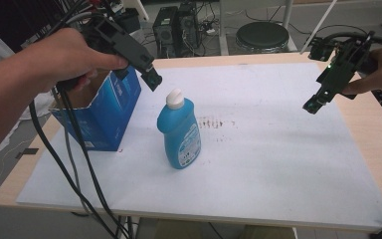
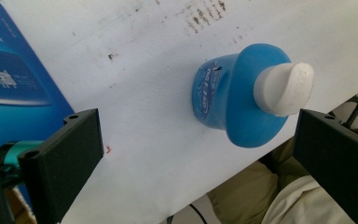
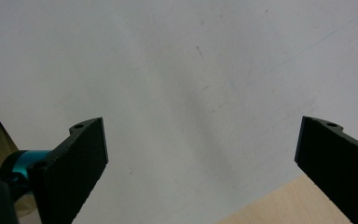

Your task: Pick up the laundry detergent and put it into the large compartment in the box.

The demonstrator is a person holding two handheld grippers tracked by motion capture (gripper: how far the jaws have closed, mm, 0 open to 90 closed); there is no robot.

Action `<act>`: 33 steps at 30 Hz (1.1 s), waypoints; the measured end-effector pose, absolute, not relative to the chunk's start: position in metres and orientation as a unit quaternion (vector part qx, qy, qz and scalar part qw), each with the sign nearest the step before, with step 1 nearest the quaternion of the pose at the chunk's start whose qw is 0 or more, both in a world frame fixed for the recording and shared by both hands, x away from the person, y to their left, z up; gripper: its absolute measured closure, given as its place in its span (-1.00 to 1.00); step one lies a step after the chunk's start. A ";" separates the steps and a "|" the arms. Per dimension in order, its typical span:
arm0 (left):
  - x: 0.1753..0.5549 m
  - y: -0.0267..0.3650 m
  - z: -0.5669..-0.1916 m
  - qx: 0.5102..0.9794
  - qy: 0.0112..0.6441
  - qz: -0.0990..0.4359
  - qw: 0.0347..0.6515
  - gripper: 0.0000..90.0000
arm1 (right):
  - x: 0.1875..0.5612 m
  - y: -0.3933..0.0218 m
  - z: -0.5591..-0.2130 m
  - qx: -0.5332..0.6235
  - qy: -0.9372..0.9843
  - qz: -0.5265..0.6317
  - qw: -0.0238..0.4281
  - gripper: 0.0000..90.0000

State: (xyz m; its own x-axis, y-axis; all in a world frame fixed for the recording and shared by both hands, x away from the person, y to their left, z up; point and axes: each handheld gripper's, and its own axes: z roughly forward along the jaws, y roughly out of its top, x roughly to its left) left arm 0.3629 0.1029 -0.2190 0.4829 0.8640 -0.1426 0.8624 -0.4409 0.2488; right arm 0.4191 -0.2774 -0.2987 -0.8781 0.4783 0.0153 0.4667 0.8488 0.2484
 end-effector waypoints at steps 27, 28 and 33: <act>0.357 0.059 -0.247 0.858 0.491 -0.017 0.147 -0.95 | 0.419 -0.276 -0.299 0.247 0.961 0.120 0.023 -0.97; 0.357 0.058 -0.249 0.858 0.492 -0.017 0.147 -0.95 | 0.420 -0.277 -0.300 0.245 0.962 0.120 0.024 -0.97; 0.357 0.052 -0.259 0.859 0.491 -0.019 0.144 -0.95 | 0.419 -0.276 -0.300 0.247 0.961 0.120 0.024 -0.97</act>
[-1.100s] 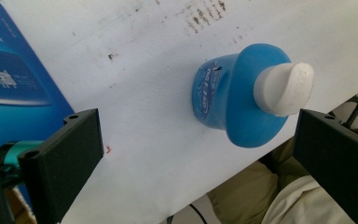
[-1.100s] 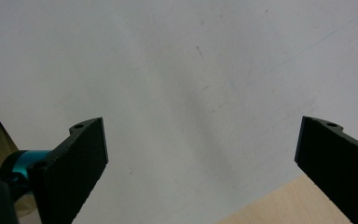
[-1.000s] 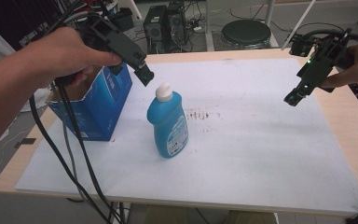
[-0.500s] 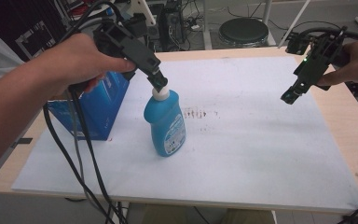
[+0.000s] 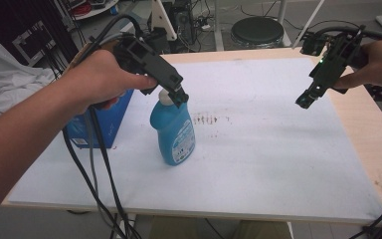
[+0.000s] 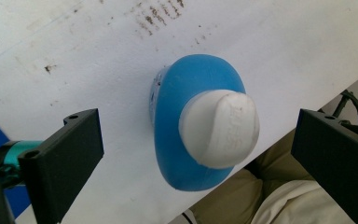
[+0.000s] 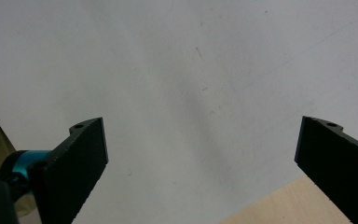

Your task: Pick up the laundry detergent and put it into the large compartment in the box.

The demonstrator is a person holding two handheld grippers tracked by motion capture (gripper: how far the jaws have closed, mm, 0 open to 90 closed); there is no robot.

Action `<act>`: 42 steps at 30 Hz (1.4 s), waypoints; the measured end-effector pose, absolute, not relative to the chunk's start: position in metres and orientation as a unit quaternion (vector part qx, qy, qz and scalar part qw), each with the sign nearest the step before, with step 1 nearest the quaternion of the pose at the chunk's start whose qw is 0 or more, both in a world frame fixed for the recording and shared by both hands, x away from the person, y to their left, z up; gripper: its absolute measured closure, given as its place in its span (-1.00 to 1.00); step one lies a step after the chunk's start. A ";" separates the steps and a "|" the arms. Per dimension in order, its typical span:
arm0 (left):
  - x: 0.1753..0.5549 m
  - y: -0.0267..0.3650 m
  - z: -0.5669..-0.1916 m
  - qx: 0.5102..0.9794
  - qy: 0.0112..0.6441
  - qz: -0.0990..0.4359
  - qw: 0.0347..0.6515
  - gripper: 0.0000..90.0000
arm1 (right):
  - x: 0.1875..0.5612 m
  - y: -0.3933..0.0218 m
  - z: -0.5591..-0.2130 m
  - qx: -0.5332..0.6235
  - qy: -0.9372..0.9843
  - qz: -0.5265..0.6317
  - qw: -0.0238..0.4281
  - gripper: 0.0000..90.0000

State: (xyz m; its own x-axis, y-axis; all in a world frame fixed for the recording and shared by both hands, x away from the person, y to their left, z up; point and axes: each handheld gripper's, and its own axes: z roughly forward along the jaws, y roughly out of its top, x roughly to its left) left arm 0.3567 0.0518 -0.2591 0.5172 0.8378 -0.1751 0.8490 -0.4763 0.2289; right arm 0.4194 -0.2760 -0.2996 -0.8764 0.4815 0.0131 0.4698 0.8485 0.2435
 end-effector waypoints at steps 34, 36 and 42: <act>0.352 0.042 -0.290 0.856 0.499 -0.017 0.131 -0.95 | 0.413 -0.275 -0.298 0.239 0.963 0.125 0.026 -0.97; 0.352 0.042 -0.291 0.858 0.497 -0.016 0.131 -0.95 | 0.411 -0.275 -0.297 0.236 0.963 0.128 0.026 -0.97; 0.353 0.041 -0.294 0.857 0.499 -0.014 0.127 -0.95 | 0.410 -0.278 -0.296 0.241 0.962 0.128 0.028 -0.97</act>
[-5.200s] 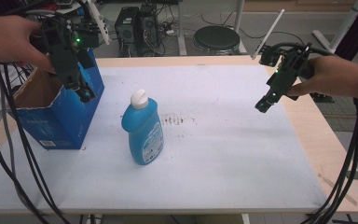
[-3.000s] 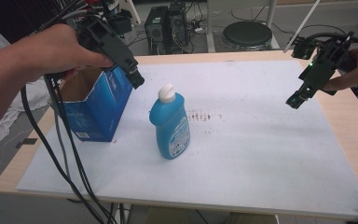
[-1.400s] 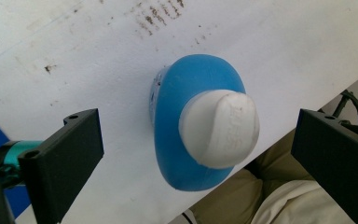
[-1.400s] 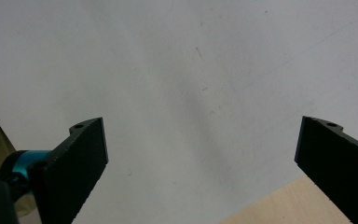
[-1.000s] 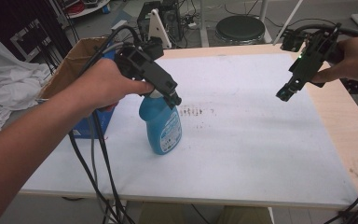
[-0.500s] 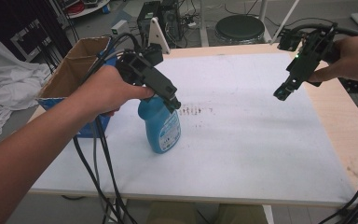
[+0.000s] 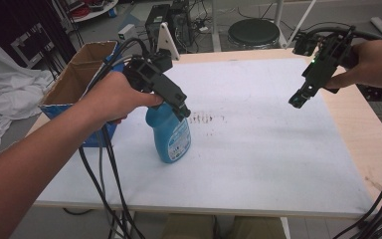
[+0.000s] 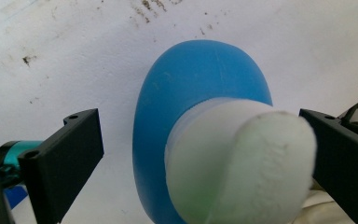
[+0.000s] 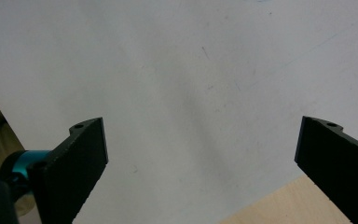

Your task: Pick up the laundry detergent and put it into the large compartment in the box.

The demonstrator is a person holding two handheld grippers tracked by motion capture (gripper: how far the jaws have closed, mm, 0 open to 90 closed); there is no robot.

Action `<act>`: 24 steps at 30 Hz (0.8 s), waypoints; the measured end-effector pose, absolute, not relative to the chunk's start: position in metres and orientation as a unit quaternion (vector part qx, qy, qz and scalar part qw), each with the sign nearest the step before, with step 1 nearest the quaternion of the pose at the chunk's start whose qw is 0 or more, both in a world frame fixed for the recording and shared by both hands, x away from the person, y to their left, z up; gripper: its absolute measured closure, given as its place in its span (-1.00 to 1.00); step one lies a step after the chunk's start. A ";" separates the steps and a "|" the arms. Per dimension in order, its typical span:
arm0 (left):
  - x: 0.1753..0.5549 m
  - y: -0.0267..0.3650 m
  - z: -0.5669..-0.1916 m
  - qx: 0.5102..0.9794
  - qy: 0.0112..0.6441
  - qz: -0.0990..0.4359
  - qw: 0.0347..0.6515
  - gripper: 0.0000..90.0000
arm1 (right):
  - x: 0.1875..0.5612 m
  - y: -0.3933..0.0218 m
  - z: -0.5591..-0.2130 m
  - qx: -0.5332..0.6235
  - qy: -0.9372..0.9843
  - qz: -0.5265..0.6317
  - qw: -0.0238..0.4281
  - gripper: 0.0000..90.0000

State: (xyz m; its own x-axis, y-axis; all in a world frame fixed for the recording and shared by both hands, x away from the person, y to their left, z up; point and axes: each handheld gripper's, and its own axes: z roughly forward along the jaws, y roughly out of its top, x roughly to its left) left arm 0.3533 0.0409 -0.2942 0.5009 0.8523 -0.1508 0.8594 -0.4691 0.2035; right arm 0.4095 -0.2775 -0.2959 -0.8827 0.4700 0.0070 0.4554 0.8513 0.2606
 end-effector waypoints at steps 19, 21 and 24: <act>0.356 0.044 -0.308 0.859 0.498 -0.013 0.118 -0.84 | 0.416 -0.272 -0.301 0.232 0.964 0.125 0.024 -0.97; 0.356 0.044 -0.308 0.859 0.498 -0.012 0.117 -0.74 | 0.416 -0.272 -0.301 0.235 0.964 0.125 0.024 -0.97; 0.356 0.043 -0.308 0.858 0.499 -0.013 0.119 -0.74 | 0.416 -0.273 -0.301 0.235 0.963 0.127 0.024 -0.97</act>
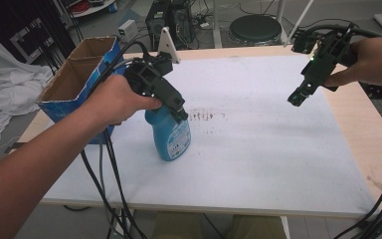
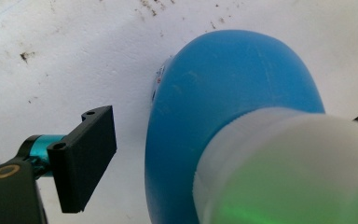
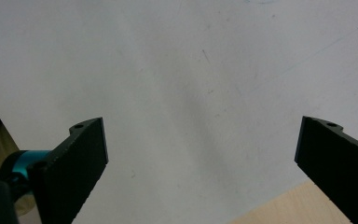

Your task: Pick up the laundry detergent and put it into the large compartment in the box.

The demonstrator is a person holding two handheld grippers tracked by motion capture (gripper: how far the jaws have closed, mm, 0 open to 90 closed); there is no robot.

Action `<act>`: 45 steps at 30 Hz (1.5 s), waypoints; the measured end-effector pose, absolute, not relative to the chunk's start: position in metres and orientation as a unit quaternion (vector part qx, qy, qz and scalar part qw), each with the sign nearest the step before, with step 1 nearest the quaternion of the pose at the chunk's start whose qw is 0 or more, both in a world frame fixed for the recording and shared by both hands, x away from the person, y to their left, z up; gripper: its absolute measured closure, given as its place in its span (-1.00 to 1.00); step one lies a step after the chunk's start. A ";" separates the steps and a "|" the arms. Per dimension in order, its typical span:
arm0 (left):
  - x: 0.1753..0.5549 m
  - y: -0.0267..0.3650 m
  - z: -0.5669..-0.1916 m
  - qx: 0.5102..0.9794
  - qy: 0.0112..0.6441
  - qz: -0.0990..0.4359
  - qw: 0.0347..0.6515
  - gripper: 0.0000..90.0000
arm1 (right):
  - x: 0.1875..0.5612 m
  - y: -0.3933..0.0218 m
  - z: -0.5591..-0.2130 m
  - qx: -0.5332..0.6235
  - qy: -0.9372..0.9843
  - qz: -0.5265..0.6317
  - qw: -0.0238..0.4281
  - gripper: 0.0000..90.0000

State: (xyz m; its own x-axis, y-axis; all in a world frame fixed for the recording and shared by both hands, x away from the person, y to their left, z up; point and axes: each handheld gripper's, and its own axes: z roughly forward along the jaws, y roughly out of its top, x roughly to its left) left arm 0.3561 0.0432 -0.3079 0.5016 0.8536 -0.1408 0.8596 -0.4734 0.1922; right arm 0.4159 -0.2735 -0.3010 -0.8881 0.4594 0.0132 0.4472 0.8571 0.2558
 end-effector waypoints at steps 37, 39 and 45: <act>0.352 0.037 -0.304 0.858 0.500 -0.003 0.116 -0.18 | 0.415 -0.274 -0.300 0.233 0.964 0.129 0.024 -0.97; 0.352 0.036 -0.303 0.860 0.498 -0.001 0.112 -0.17 | 0.415 -0.274 -0.300 0.232 0.964 0.129 0.024 -0.97; 0.352 0.034 -0.302 0.864 0.492 0.000 0.104 -0.16 | 0.415 -0.275 -0.299 0.234 0.963 0.127 0.025 -0.97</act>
State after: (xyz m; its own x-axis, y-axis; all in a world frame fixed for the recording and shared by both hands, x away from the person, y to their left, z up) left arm 0.3524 0.0343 -0.3018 0.5149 0.8510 -0.1031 0.8511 -0.4931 0.1804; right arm 0.4147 -0.2748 -0.2991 -0.8888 0.4581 0.0116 0.4453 0.8576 0.2572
